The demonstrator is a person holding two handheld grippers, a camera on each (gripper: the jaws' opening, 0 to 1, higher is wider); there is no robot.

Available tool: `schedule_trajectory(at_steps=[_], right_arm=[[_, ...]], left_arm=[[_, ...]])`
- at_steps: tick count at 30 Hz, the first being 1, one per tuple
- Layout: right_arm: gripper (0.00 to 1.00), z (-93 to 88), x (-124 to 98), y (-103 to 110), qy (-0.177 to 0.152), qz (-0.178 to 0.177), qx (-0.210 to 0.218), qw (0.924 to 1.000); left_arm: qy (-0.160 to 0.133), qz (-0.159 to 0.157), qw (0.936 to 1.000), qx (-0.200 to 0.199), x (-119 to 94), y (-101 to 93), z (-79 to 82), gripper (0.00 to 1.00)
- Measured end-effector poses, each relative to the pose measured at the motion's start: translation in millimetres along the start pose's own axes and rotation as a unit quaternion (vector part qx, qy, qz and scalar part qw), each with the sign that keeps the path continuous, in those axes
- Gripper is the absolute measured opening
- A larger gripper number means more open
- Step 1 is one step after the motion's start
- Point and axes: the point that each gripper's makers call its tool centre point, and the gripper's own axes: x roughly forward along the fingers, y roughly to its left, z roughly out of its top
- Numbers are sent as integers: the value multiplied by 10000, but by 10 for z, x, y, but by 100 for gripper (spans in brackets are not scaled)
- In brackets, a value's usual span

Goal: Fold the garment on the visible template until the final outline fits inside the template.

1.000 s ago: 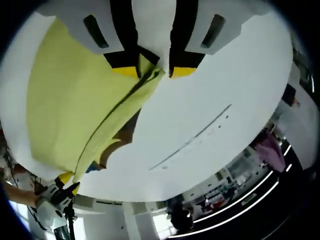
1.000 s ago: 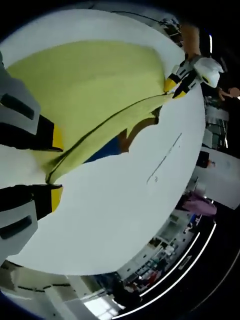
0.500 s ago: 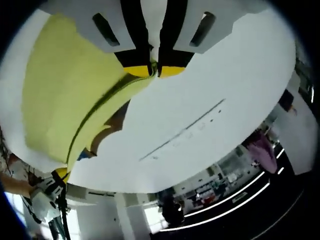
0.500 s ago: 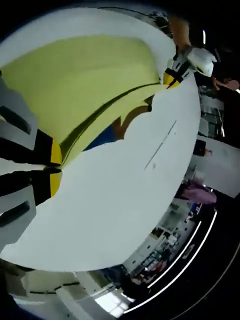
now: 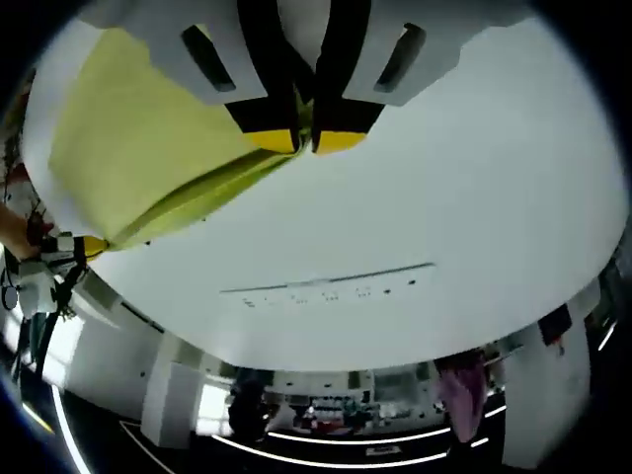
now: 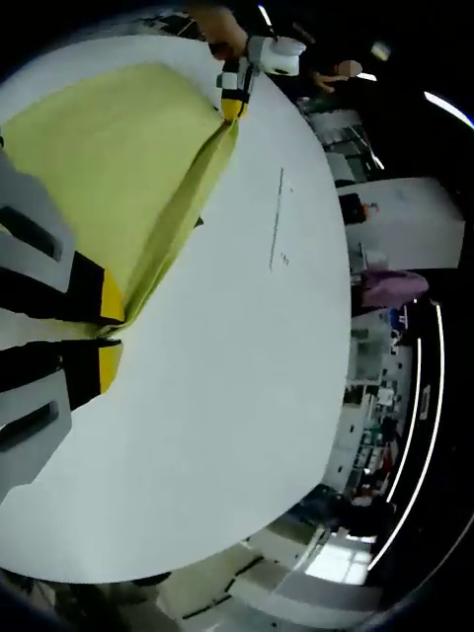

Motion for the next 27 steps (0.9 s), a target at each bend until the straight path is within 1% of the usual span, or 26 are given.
schedule_trajectory(at_steps=[2, 5, 6, 7, 8, 9, 11, 13, 15, 16, 19, 23, 27], right_arm=[[4, -5, 9, -18, 7, -46, 134, 9999], [6, -22, 26, -59, 58, -71, 495, 9987], [7, -26, 21, -67, 86, -91, 469, 9988], [7, -32, 18, -63, 106, -96, 441, 9989], [8, -37, 16, -64, 124, -101, 440, 9989], [9, -40, 11, -62, 137, -98, 448, 9989], [13, -39, -3, -52, 149, -78, 456, 9988], [19, -19, -36, -35, 140, -40, 475, 9988], [25, 11, -62, 4, 99, 64, 519, 9986], [27, 39, -81, 48, 56, 180, 583, 9981], [37, 62, -132, 109, 60, 308, 595, 9977], [48, 66, -203, 199, 83, 511, 478, 9975], [56, 47, -279, 285, 130, 684, 371, 9969]], left_arm=[[4, 49, 10000, 41, -6, 7, 0, 4], [13, 60, 10000, -14, 7, 22, -8, 5], [42, 70, 10000, 3, 6, 26, -17, 5], [51, 95, 9999, 112, -1, 30, -16, 5], [20, 95, 9997, 235, -8, 33, -5, 5], [-36, 57, 9997, 231, -22, 26, 13, 6], [-96, -3, 9997, 221, -49, 16, 43, 10], [-170, -58, 9994, 312, -70, 5, 84, 14], [-200, -84, 9991, 362, -100, -9, 107, 19], [-214, -100, 9990, 383, -115, -15, 117, 21], [-276, -223, 9981, 498, -169, -62, 149, 28], [-243, -349, 9972, 620, -241, -118, 125, 39], [-251, -515, 9961, 667, -343, -193, 93, 47]])
